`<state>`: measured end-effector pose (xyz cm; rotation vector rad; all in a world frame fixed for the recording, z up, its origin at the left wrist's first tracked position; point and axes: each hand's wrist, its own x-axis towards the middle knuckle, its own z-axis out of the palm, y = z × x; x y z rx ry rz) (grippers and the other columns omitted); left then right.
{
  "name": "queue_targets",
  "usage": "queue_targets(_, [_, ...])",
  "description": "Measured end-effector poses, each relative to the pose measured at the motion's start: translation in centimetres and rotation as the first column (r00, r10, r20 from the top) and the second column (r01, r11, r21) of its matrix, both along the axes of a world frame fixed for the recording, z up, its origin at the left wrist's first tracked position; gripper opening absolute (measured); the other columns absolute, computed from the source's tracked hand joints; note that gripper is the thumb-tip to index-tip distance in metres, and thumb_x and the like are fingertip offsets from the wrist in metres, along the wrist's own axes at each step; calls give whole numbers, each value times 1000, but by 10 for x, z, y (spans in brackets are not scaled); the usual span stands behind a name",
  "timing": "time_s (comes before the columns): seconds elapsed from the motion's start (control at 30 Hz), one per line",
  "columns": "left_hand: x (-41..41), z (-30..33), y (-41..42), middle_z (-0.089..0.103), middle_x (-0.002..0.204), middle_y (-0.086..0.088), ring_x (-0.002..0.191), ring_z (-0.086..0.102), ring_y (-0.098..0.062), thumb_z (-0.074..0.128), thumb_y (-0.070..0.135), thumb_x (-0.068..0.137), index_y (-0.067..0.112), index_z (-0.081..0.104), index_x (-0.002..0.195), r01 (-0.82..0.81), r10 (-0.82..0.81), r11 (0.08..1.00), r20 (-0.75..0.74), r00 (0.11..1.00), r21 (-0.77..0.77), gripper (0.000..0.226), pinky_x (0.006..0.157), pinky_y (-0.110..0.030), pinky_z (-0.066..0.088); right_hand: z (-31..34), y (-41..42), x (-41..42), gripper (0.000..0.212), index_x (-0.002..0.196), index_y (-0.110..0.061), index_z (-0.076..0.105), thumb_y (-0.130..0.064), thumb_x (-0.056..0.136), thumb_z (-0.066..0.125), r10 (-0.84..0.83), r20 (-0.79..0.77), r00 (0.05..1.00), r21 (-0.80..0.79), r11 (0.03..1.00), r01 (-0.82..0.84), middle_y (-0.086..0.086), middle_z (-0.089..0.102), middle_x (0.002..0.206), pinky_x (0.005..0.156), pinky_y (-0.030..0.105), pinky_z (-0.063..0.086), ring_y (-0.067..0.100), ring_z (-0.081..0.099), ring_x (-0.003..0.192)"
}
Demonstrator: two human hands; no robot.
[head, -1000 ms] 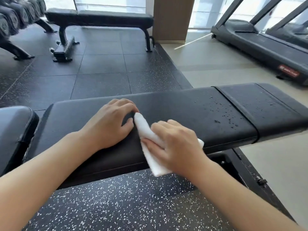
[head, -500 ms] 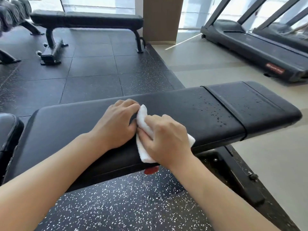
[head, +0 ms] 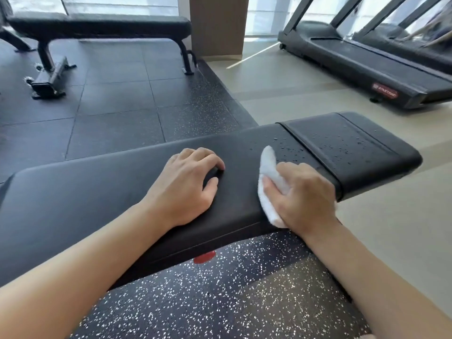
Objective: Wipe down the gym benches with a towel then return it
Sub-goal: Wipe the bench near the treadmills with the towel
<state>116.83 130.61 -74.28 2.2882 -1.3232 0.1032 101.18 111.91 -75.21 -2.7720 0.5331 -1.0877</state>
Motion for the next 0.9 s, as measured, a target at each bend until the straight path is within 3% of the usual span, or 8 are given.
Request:
queue_targets(0.1, [0,2,-1,60,132,13,122,51,-21,50,22,94,26,66,120,-6,6,1000,-40,999,-15,31,109,-45,40,-6,52,28,19,91,-27,59,-45,89,62,154,-42,987,-8,988,-154,-6,57,69,54,30,41,23,52,65])
queue_targets(0.2, [0,4,-1,64,130,13,120,51,-18,52,6,92,23,70,117,-36,29,998,-110,994,-60,35,107,-43,40,-3,79,38,37,124,-28,65,-45,93,55,152,-90,984,20,988,-150,-8,62,75,55,34,46,20,52,68])
queue_targets(0.3, [-3,6,-1,65,128,12,119,52,-20,50,4,87,22,69,115,-39,35,998,-85,996,-45,38,107,-43,41,-1,67,21,16,93,-28,60,-42,90,65,254,-21,967,57,966,-253,-6,54,69,53,33,43,22,49,64])
queue_targets(0.37, [-4,6,-1,64,129,10,119,52,-21,48,5,83,22,67,117,-33,31,999,-69,997,-38,43,109,-43,40,0,53,6,33,74,-28,42,-44,91,66,273,-56,960,65,961,-269,-8,46,66,55,34,40,19,46,66])
queue_targets(0.6, [0,0,-3,63,125,12,119,53,-19,54,15,90,26,64,114,-29,28,998,-20,999,-51,28,108,-43,40,7,23,9,39,72,-27,36,-51,93,60,258,-210,943,56,966,-251,-11,33,62,59,33,37,17,49,69])
queue_targets(0.7, [2,-2,-2,62,124,7,119,53,-22,54,20,88,21,65,114,-69,68,996,-22,997,-64,28,108,-39,41,17,9,68,32,80,-26,41,-50,93,57,284,-242,928,97,959,-268,-11,49,62,64,32,32,21,58,72])
queue_targets(0.77, [3,-2,-1,62,119,3,117,52,-26,59,21,86,18,66,106,-152,151,984,-22,988,-92,22,104,-40,43,21,1,118,24,90,-26,44,-48,94,52,307,-254,917,105,951,-290,-8,65,77,67,32,32,22,59,75])
queue_targets(0.9, [0,0,-2,62,109,0,108,53,-27,62,23,85,18,64,99,-220,220,973,0,975,-64,15,96,-47,46,27,-10,198,30,70,-27,43,-47,92,43,273,-412,870,193,959,-209,1,70,96,77,40,43,35,63,98])
